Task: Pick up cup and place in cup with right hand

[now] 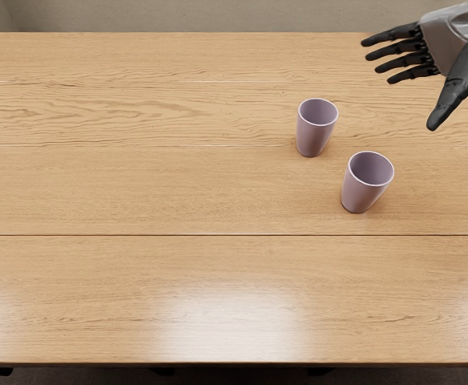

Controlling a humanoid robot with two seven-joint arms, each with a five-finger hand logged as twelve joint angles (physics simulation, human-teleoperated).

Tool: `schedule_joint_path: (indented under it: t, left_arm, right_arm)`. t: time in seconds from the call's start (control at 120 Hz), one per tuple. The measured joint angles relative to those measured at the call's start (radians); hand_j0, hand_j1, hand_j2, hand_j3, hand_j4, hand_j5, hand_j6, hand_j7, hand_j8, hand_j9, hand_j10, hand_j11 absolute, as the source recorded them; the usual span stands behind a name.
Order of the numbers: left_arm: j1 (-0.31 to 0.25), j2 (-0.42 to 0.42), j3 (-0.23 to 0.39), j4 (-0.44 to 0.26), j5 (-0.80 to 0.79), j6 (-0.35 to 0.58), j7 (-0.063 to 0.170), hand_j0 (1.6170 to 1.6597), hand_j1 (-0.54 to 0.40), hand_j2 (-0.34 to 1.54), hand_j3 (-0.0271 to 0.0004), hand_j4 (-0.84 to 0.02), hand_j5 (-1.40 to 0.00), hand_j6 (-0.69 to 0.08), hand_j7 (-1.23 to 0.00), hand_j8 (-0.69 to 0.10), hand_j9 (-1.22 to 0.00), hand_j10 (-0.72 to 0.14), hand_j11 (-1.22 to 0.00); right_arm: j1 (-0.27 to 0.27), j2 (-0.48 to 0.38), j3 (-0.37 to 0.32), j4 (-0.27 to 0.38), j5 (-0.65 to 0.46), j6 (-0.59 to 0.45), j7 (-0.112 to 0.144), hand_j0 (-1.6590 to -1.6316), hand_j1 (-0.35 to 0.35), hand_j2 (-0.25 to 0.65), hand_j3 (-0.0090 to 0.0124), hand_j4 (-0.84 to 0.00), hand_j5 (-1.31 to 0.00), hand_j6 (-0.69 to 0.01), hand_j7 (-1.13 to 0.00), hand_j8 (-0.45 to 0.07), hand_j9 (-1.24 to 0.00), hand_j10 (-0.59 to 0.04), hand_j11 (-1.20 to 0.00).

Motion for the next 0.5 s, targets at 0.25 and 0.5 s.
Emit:
schedule_joint_path:
  t: [0.25, 0.5]
  left_arm:
    - [0.000, 0.000, 0.000, 0.000, 0.000, 0.000, 0.000, 1.6581, 0.344, 0.00, -0.0001, -0.004, -0.01, -0.004, -0.01, -0.004, -0.01, -0.004, -0.01]
    - [0.000, 0.000, 0.000, 0.000, 0.000, 0.000, 0.000, 1.6581, 0.344, 0.00, 0.0000, -0.004, 0.00, -0.004, 0.00, -0.004, 0.00, -0.004, 0.00]
  right_arm:
    - [-0.028, 0.213, -0.011, -0.093, -0.044, -0.007, 0.000, -1.6581, -0.329, -0.004, 0.0000, -0.019, -0.02, -0.019, -0.02, -0.019, -0.02, -0.018, -0.02]
    - [-0.040, 0.641, -0.077, -0.318, -0.411, -0.332, -0.001, -1.6581, -0.326, -0.004, 0.0000, -0.022, -0.03, -0.022, -0.03, -0.022, -0.03, -0.021, -0.03]
